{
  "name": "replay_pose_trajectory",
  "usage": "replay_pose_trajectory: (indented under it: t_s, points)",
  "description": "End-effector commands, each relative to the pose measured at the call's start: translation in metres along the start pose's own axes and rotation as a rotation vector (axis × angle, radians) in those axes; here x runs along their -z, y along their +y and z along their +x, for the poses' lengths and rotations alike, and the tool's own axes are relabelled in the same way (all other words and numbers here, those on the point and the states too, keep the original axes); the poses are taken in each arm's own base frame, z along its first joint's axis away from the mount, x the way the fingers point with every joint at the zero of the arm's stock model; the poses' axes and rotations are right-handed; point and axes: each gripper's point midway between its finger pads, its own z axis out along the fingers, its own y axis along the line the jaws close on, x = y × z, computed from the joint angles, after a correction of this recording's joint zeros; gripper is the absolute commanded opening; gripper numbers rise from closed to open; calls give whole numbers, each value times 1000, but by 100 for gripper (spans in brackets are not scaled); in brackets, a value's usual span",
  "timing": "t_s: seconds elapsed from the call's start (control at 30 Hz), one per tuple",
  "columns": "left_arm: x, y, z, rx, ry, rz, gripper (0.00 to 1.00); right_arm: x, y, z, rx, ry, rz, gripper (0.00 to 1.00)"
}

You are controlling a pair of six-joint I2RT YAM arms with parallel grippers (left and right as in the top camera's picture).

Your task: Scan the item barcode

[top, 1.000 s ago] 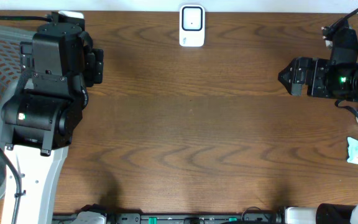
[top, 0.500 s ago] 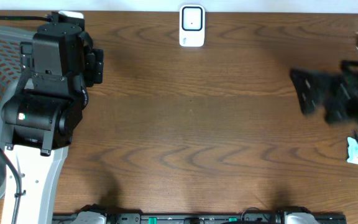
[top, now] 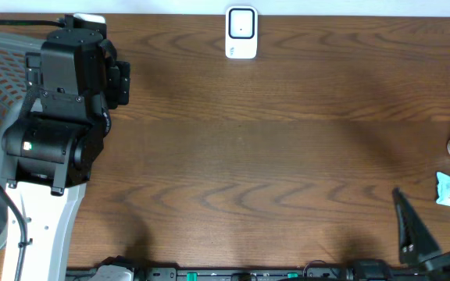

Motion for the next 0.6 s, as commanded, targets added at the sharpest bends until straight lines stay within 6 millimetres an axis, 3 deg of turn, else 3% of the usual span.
replay_pose_trajectory:
  t_s: [0.0,0.3,0.57]
  points:
    - [-2,2,1,-3,7,-11,98,-3,2,28,26,0,2,99]
    - [-2,2,1,-3,6,-11,98,-38,2,102,69,-141,-1,99]
    - [-2,2,1,-3,6,-11,98,-68,-1,150,109,-274,15,99]
